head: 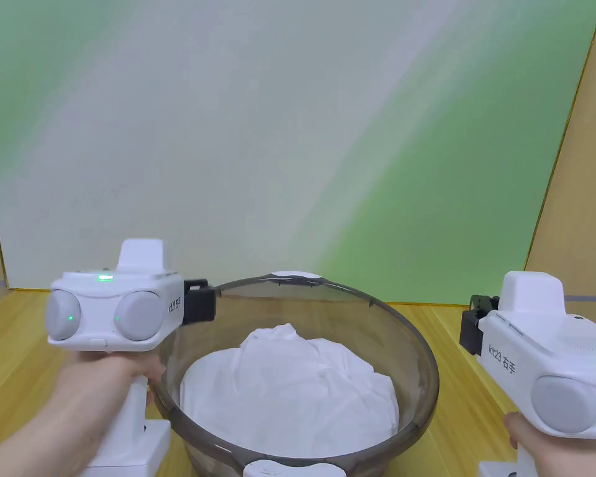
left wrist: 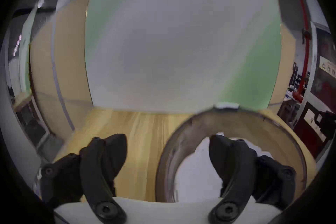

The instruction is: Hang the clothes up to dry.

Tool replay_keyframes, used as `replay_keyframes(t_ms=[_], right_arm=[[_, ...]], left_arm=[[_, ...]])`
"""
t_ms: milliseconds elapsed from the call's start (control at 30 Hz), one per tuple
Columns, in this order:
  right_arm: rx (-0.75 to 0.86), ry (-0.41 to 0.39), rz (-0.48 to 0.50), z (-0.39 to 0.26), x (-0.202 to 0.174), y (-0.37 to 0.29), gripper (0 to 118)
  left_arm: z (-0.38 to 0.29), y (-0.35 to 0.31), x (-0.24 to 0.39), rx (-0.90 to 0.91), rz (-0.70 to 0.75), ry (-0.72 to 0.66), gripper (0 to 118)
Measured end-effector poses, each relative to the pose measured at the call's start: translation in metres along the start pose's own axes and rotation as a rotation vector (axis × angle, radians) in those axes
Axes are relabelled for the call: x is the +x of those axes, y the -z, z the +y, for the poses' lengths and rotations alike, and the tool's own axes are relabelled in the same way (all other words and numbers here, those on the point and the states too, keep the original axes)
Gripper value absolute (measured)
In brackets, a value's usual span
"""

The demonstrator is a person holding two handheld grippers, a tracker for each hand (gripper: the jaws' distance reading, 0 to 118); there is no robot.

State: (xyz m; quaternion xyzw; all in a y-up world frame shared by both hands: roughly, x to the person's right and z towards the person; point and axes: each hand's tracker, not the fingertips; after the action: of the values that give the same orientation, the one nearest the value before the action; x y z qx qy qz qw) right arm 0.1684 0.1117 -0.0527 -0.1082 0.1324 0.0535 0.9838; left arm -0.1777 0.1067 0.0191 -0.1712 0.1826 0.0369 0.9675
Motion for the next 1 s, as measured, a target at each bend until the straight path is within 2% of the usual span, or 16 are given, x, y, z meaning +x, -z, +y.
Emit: replay_keyframes(t_ms=[100,133,200,333,567,600,633,667,700,800,900,1000], right_arm=[[0.003,0.0,0.0,0.0,0.008,0.001,0],[0.004,0.002,0.002,0.001,0.008,0.0,0],[0.002,0.011,0.006,-0.002,0.011,-0.001,0],[-0.004,0.017,0.016,-0.006,0.006,-0.01,0],[-0.01,0.024,0.018,-0.009,-0.002,-0.029,0],[-0.013,0.021,0.013,-0.008,-0.003,-0.031,0],[-0.01,0.02,0.012,-0.008,-0.003,-0.033,0],[-0.007,0.019,0.012,-0.008,-0.004,-0.034,0],[-0.012,0.016,0.009,-0.009,-0.004,-0.036,0],[-0.035,0.018,0.014,-0.01,-0.008,-0.036,0],[-0.087,0.027,0.053,-0.003,-0.018,-0.037,0],[-0.118,-0.056,0.144,0.029,-0.058,-0.041,0]], left_arm=[[0.007,-0.033,0.008,0.2,0.085,0.141,116],[0.008,-0.042,0.009,0.247,0.098,0.154,118],[0.007,-0.063,0.011,0.276,0.123,0.152,118],[-0.003,-0.091,0.003,0.256,0.095,0.026,118],[-0.021,-0.097,0.0,0.192,0.101,0.074,117],[-0.022,-0.098,-0.001,0.169,0.093,0.069,111],[-0.023,-0.1,-0.004,0.17,0.086,0.068,98],[-0.023,-0.102,-0.005,0.178,0.063,0.064,67],[-0.024,-0.102,-0.006,0.183,0.063,0.063,0],[-0.027,-0.094,-0.011,0.177,0.088,0.013,0],[-0.032,-0.092,-0.015,0.149,0.076,0.04,0],[-0.035,-0.091,-0.027,0.161,0.099,0.061,0]])
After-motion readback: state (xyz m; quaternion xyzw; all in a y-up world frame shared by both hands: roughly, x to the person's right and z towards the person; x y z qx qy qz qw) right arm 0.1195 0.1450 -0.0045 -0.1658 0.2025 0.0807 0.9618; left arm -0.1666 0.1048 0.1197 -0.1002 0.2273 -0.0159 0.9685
